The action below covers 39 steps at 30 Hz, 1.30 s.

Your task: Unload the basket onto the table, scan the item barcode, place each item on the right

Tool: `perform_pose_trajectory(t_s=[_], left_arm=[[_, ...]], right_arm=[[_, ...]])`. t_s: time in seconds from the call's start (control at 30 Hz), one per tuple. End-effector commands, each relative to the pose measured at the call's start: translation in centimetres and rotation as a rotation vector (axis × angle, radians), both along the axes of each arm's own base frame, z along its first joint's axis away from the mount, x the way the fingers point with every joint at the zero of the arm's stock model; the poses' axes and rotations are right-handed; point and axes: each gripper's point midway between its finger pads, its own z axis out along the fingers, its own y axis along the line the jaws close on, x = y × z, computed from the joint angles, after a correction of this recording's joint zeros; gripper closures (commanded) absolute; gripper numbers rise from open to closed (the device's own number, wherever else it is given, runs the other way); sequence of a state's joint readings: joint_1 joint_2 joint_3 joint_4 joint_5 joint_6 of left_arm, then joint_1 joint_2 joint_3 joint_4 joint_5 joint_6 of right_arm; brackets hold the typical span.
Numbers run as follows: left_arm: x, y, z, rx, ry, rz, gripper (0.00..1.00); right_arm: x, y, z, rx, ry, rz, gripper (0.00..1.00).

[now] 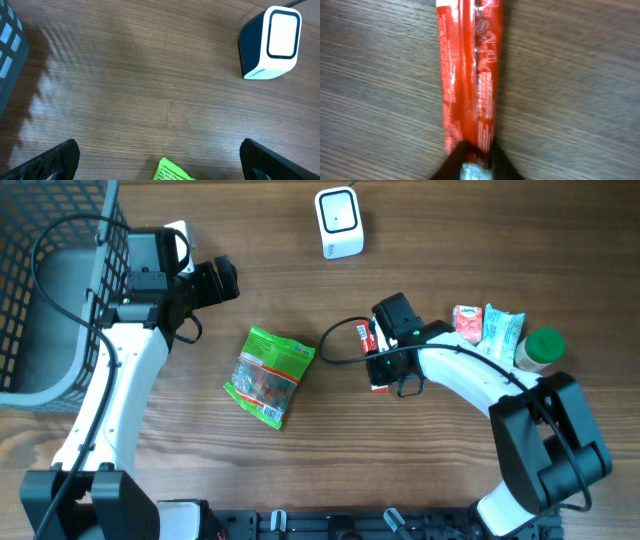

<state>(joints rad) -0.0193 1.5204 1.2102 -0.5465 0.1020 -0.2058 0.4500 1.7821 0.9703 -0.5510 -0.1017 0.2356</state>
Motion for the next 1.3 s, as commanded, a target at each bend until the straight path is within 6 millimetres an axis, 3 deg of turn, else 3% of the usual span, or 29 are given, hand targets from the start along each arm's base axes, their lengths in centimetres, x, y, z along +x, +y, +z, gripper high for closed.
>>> perform_pose_trajectory(t_s=[0.0,0.13,0.2,0.37,0.53,0.73,0.83,0.93,1.03,1.13,1.27], left_arm=[[0.1,0.1,-0.1,0.007,-0.001,-0.01,0.0],[0.1,0.1,-0.1,0.007,-0.001,-0.01,0.0],[0.1,0.1,-0.1,0.007,-0.001,-0.01,0.0],[0.1,0.1,-0.1,0.007,-0.001,-0.01,0.0],[0.1,0.1,-0.1,0.007,-0.001,-0.01,0.0],[0.1,0.1,-0.1,0.007,-0.001,-0.01,0.0],[0.1,0.1,-0.1,0.007,-0.001,-0.01,0.0],[0.1,0.1,-0.1,0.007,-0.002,-0.01,0.0],[0.1,0.1,-0.1,0.007,-0.001,-0.01,0.0],[0.1,0.1,-0.1,0.007,-0.002,-0.01,0.0],[0.1,0.1,-0.1,0.007,-0.002,-0.01,0.0]], right_arm=[[-1.6,-1.4,-1.8,-0.061,0.051,-0.004,0.96],[1.3,-1.7,3.2,0.026,-0.091,-0.019,0.96],[1.4,-0.4,6.8,0.206,-0.139,0.064,0.96],[-3.3,5.7,13.8,0.723,-0.17,0.501,0.96],[-5.2,7.2,16.6,0.916,-0.198,0.631,0.96],[-5.1,7.3,16.7,0.918,-0.213,0.645,0.96],[-2.9,5.9,14.1,0.736,-0.172,0.474,0.96],[-2.1,6.1,14.8,0.732,-0.211,0.486,0.96],[0.1,6.6,18.9,0.738,-0.281,0.482,0.96],[1.7,6.5,24.3,0.676,-0.367,0.519,0.96],[4.7,4.2,30.6,0.459,-0.514,0.479,0.96]])
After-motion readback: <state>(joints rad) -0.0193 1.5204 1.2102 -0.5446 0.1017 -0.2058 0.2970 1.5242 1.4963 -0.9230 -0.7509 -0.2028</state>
